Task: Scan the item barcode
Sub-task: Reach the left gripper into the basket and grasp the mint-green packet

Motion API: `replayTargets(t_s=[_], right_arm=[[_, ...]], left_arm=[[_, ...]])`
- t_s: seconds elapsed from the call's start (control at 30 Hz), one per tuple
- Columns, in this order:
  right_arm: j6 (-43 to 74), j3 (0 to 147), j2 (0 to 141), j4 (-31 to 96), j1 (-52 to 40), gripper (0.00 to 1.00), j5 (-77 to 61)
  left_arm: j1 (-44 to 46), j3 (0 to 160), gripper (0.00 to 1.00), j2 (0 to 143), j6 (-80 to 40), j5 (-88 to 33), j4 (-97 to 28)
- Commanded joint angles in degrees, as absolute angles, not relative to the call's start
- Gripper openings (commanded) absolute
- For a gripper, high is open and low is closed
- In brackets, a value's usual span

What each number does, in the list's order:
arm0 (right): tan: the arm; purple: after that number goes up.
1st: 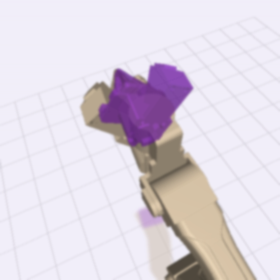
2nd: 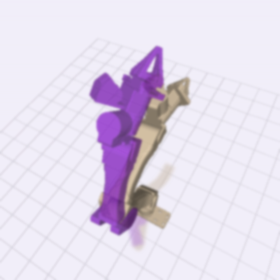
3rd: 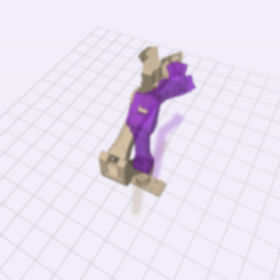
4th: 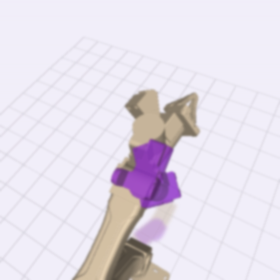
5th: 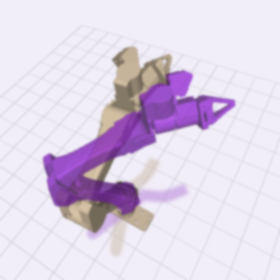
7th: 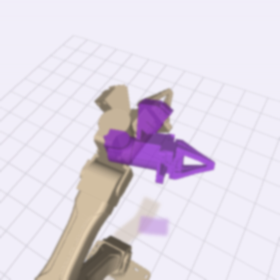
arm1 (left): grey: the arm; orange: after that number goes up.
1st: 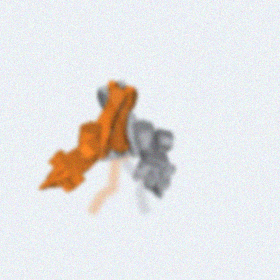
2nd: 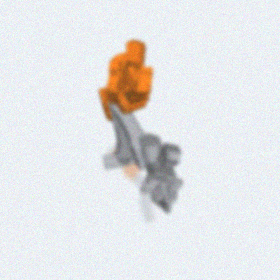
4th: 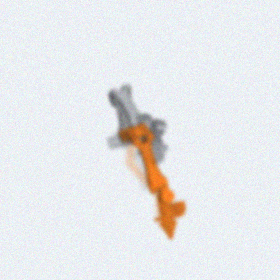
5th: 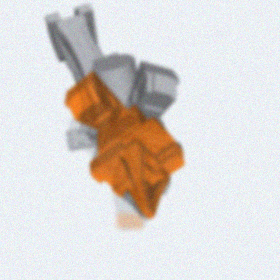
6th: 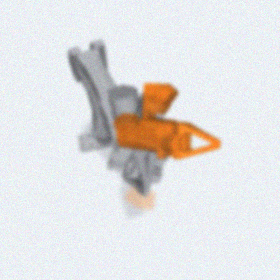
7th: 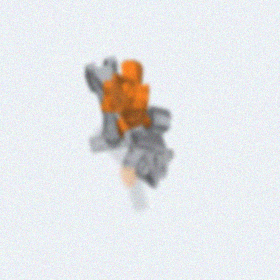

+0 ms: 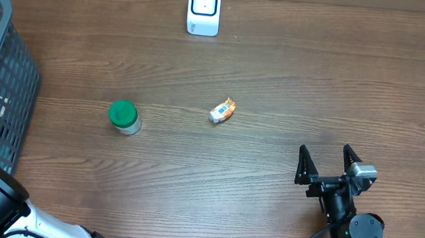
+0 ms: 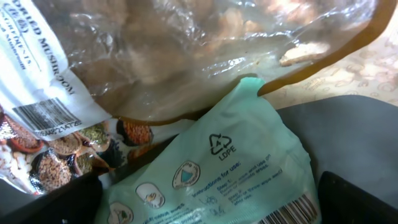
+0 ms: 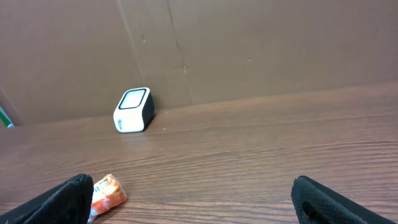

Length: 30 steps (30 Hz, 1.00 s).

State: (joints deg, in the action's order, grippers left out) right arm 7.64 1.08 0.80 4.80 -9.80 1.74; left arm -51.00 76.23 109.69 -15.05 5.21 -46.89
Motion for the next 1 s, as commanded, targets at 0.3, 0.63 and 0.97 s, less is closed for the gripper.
replayTargets(t_s=[0.3, 0.63, 0.97], right_arm=[[7.40, 0.45, 0.16, 4.67, -9.89, 1.00, 1.78], [7.40, 0.45, 0.16, 4.67, -9.89, 1.00, 1.78], [7.40, 0.45, 0.16, 4.67, -9.89, 1.00, 1.78]], left_arm=[[-50.61, 74.04, 0.20, 109.40, -14.37, 4.32, -46.74], [-50.59, 83.53, 0.04, 109.38, -14.33, 2.92, -54.61], [-50.54, 110.59, 0.04, 109.38, -14.33, -2.31, -72.97]])
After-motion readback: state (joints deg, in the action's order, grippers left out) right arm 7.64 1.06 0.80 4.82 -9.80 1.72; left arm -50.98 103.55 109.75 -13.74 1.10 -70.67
